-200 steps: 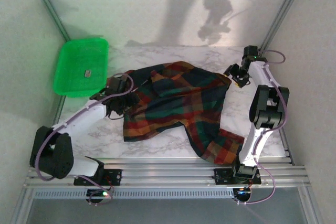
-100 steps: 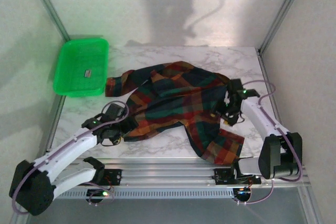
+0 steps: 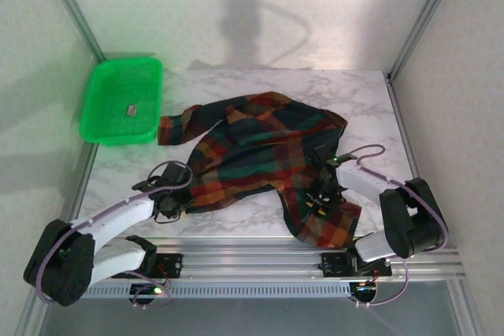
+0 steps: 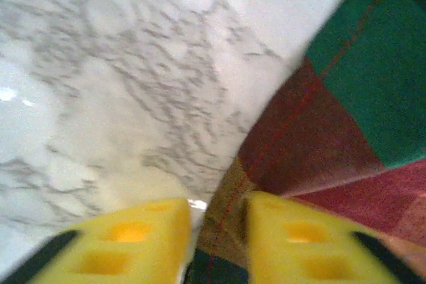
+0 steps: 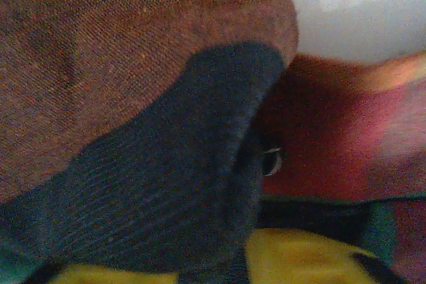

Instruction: Fold and stack the long sleeve shirts

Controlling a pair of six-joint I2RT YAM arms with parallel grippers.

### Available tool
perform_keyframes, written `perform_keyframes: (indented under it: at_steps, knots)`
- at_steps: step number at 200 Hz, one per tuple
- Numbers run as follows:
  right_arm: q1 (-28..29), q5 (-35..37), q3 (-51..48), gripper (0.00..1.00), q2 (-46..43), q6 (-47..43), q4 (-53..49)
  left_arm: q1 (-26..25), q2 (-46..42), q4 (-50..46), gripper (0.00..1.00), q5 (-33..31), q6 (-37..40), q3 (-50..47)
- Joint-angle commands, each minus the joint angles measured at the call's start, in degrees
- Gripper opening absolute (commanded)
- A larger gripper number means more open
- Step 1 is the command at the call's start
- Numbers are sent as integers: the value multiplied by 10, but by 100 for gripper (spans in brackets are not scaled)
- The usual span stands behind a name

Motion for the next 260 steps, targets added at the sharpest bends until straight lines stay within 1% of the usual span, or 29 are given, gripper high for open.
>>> perform_keyframes:
  at_steps: [1,6,16,22,28,33,40,42,50,60,67,78,86,96,110,124,138,150,169,189,213,244,260]
  knots:
    - [7,11,-51,20,29,48,39,48,-32,-11,12,-53,22,-38]
    - [7,14,-54,19,21,54,32,46,-54,-17,10,-59,14,-38]
    - [7,19,-60,18,-8,66,17,48,-87,-14,8,-44,-4,-49]
    - [7,23,-61,19,-27,71,5,50,-97,-23,9,-39,-13,-47]
    - [7,27,-59,19,-48,75,-12,48,-106,-40,11,-42,-24,-39]
    - [7,30,-56,19,-62,78,-25,42,-116,-53,17,-45,-33,-32]
    - [7,33,-44,19,-94,80,-49,32,-132,-66,30,-51,-43,-11]
    - [7,33,-41,20,-101,80,-54,29,-138,-68,35,-53,-45,-5]
    - [7,34,-22,26,-130,75,-75,19,-153,-73,51,-59,-52,23]
    - [7,45,14,34,-157,65,-106,17,-153,-75,65,-60,-48,65]
    - [7,54,48,39,-170,49,-120,17,-138,-80,72,-65,-36,103]
    - [7,64,105,50,-178,1,-117,18,-97,-80,80,-72,-1,171]
    - [6,69,152,59,-166,-50,-108,19,-53,-59,83,-53,47,218]
    - [4,74,224,66,-125,-135,-114,22,17,-27,84,-3,115,277]
    - [-2,97,334,72,-47,-257,-136,22,130,-42,83,15,203,372]
    - [-19,92,423,73,33,-364,-138,24,229,-41,82,56,277,443]
    - [-37,86,487,73,103,-445,-118,28,312,-42,78,84,321,498]
    - [-51,81,532,72,158,-495,-94,29,371,-57,74,88,350,543]
    - [-64,55,611,71,249,-545,-79,30,438,-60,69,79,380,588]
    - [-65,65,697,69,339,-582,-83,34,495,-71,65,55,396,624]
    - [-66,86,772,69,421,-611,-82,34,524,-51,65,50,398,637]
    - [-74,111,834,69,501,-613,-74,34,555,-65,64,11,405,652]
    - [-78,105,868,69,539,-615,-74,35,565,-64,63,-4,406,655]
